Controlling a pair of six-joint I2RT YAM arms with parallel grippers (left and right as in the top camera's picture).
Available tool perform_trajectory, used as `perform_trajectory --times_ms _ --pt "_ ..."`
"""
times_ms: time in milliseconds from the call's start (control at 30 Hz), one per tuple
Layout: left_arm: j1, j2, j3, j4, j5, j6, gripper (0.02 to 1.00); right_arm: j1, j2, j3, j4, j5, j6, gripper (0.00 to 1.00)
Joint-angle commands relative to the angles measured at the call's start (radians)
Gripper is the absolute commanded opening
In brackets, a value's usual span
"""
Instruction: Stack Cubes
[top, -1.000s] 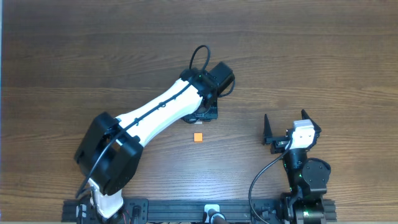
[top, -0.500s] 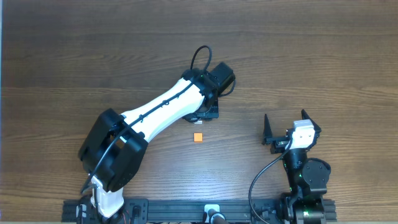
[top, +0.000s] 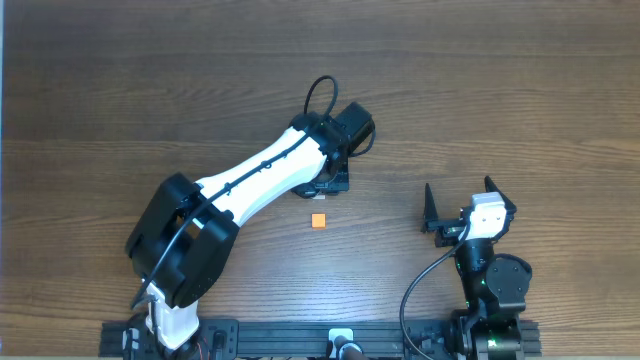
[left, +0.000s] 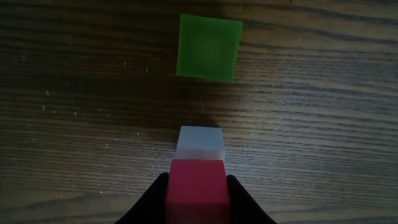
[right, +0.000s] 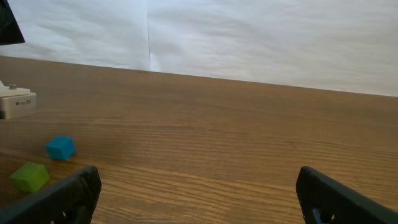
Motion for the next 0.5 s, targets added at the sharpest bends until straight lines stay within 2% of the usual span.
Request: perform_trajectory --times_ms 33,500 --pt "0.006 0.017 -0.011 0.005 -0.004 -0.007 0.04 -0.005 -0.009 -0.006 -0.003 0.003 -0.005 0.991" --pt "0.006 0.017 -0.025 0.02 -0.004 -0.008 0.047 -0.005 -0.009 -0.006 -0.003 0.003 -0.005 0.993"
